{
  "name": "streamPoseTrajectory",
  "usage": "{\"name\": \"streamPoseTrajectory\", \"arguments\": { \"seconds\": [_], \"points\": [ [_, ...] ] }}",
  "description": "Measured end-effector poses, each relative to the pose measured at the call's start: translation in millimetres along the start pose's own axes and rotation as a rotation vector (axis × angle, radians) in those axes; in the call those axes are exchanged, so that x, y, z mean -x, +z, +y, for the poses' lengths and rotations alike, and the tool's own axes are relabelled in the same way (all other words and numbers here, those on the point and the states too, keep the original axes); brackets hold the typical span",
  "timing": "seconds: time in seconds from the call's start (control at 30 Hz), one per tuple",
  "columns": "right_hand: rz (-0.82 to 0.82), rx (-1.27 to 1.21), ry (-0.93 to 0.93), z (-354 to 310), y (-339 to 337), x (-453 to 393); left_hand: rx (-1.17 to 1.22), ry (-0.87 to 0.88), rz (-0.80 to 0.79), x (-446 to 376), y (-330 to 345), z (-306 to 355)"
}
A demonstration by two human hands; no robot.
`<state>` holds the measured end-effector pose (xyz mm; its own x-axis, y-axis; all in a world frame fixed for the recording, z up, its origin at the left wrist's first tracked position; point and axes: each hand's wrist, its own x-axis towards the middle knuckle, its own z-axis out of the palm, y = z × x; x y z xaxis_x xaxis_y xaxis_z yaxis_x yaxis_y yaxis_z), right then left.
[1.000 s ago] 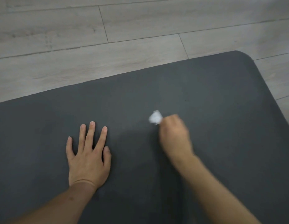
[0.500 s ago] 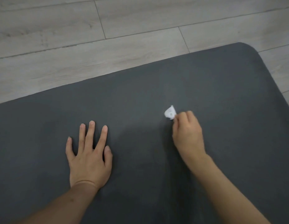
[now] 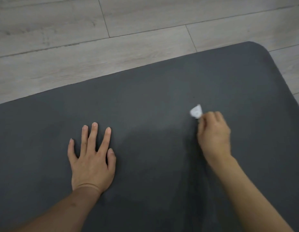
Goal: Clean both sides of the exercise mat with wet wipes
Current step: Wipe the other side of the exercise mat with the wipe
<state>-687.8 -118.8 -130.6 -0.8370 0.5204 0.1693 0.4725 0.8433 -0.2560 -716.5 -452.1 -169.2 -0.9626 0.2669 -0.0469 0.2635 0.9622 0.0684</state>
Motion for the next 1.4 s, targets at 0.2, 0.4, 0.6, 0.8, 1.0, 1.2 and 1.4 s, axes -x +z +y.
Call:
{"name": "streamPoseTrajectory", "arguments": {
  "seconds": [0.2,0.4,0.6,0.8,1.0,1.2,1.4],
  "points": [
    [-0.050,-0.202,-0.216,-107.4,27.7,80.3,0.006,0.004,0.004,-1.0,0.3,0.4],
    [-0.105,-0.091,-0.295,-39.3,10.1,37.1,0.006,0.002,0.013,0.3,0.4,1.3],
    [0.041,-0.189,0.029,-64.6,16.3,47.8,0.001,-0.001,0.010,0.3,0.0,0.5],
    [-0.205,-0.211,-0.395,-92.8,24.1,83.6,0.005,0.003,0.021,-0.2,0.7,0.9],
    [0.099,-0.066,0.169,-9.0,-3.3,35.7,0.002,-0.009,0.012,0.4,-0.4,2.5],
    [-0.194,-0.230,-0.386,-134.7,25.0,126.8,0.010,0.000,0.014,-0.1,-0.3,0.9],
    [0.034,-0.027,0.096,18.2,-12.6,35.3,0.012,-0.008,0.022,-0.8,-0.1,2.6]
  ]
}}
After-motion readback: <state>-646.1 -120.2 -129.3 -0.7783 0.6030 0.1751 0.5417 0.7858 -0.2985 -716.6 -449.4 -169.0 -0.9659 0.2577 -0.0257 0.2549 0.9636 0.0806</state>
